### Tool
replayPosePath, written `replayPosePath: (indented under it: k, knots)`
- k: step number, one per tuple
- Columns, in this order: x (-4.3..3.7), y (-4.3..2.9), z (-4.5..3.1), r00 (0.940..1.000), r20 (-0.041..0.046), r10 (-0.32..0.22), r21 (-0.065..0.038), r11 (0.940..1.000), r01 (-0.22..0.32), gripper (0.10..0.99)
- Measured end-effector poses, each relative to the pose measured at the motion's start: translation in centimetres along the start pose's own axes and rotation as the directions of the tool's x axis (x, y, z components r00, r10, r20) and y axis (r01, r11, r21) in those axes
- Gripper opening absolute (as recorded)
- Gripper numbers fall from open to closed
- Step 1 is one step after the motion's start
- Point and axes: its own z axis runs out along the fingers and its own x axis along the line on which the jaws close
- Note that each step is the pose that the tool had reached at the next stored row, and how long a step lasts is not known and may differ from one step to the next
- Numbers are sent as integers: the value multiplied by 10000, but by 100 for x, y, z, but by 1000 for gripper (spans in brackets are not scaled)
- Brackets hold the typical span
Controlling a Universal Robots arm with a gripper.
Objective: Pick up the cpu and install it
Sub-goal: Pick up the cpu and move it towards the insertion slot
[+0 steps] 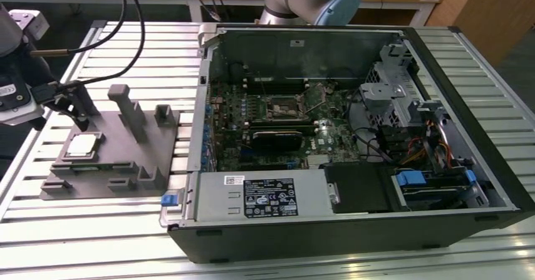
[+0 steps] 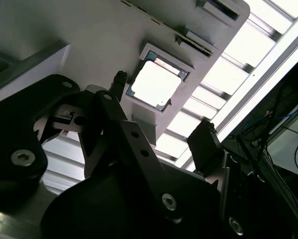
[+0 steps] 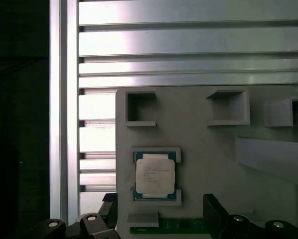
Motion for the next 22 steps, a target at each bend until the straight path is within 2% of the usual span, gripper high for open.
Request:
replayPosePath:
  k: [8, 12, 20, 22]
  knots:
    - [0, -3, 68, 10000, -1, -7, 0, 10000, 7, 776]
    - [1, 20, 110, 10000, -3, -6, 3, 10000, 6, 776]
    - [-2, 25, 250, 10000, 0, -6, 12, 10000, 6, 776]
    - [-1, 24, 284, 10000, -2, -8, -26, 10000, 8, 776]
